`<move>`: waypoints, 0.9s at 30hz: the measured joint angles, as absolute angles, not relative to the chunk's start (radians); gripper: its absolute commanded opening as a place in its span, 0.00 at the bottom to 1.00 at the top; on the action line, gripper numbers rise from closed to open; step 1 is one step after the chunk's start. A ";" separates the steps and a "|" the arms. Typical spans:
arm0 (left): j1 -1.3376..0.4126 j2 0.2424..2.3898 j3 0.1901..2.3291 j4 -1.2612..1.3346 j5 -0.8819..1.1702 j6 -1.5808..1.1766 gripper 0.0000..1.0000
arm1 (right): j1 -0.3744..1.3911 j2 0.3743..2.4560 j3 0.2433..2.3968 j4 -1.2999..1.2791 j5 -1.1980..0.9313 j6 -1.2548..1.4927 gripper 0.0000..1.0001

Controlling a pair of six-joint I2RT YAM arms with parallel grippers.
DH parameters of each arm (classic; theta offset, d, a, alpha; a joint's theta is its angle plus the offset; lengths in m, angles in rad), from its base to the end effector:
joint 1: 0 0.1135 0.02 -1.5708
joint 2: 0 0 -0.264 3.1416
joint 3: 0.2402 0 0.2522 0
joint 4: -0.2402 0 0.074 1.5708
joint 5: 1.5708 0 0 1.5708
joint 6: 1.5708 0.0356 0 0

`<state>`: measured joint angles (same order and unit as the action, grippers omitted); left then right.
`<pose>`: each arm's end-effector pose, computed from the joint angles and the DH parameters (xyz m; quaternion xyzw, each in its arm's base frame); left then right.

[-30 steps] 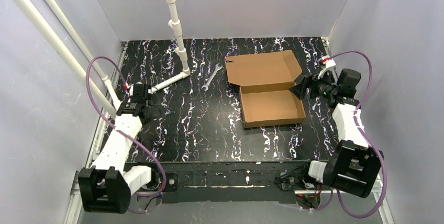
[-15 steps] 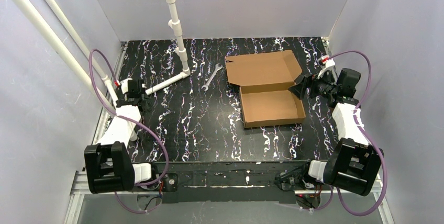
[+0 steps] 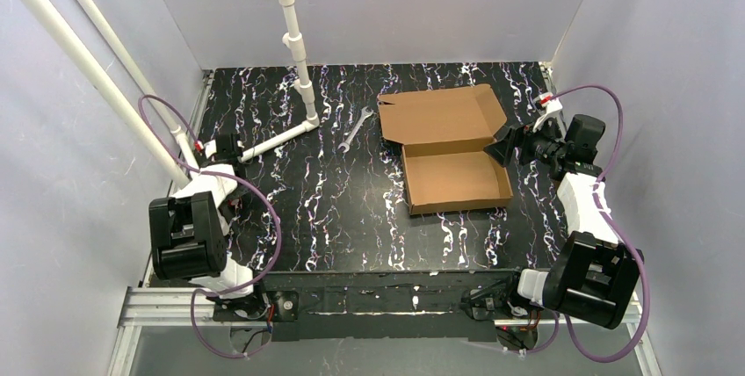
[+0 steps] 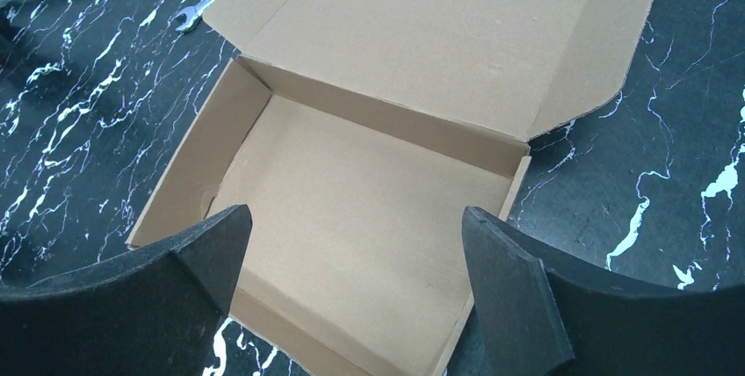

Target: Fold the paper box

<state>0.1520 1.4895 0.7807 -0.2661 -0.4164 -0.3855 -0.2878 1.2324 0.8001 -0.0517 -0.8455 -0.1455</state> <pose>0.2779 0.0571 0.1745 -0.3068 0.8856 0.1628 0.3083 0.2629 -0.0501 0.2690 -0.1561 0.7937 0.2416 0.5360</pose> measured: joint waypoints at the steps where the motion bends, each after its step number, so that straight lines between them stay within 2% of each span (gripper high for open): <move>1: 0.153 1.498 0.781 -0.261 -0.415 -0.385 0.51 | -0.288 1.232 0.800 -0.052 -0.846 -0.146 0.99; 5: 0.156 1.515 0.781 -0.229 -0.411 -0.383 0.42 | -0.288 1.233 0.800 -0.051 -0.846 -0.146 0.98; 9: 0.160 1.520 0.781 -0.205 -0.395 -0.378 0.26 | -0.288 1.234 0.800 -0.051 -0.849 -0.146 0.98; 11: 0.161 1.521 0.781 -0.197 -0.387 -0.373 0.13 | -0.288 1.235 0.800 -0.051 -0.849 -0.146 0.98; 15: 0.162 1.517 0.781 -0.192 -0.349 -0.376 0.00 | -0.291 1.235 0.800 -0.051 -0.849 -0.146 0.98; 21: 0.150 1.412 0.765 -0.229 -0.167 -0.399 0.00 | -0.304 1.235 0.800 -0.051 -0.849 -0.146 0.98; 27: 0.096 1.084 0.620 -0.209 0.123 -0.424 0.00 | -0.339 1.235 0.797 -0.047 -0.865 -0.146 0.98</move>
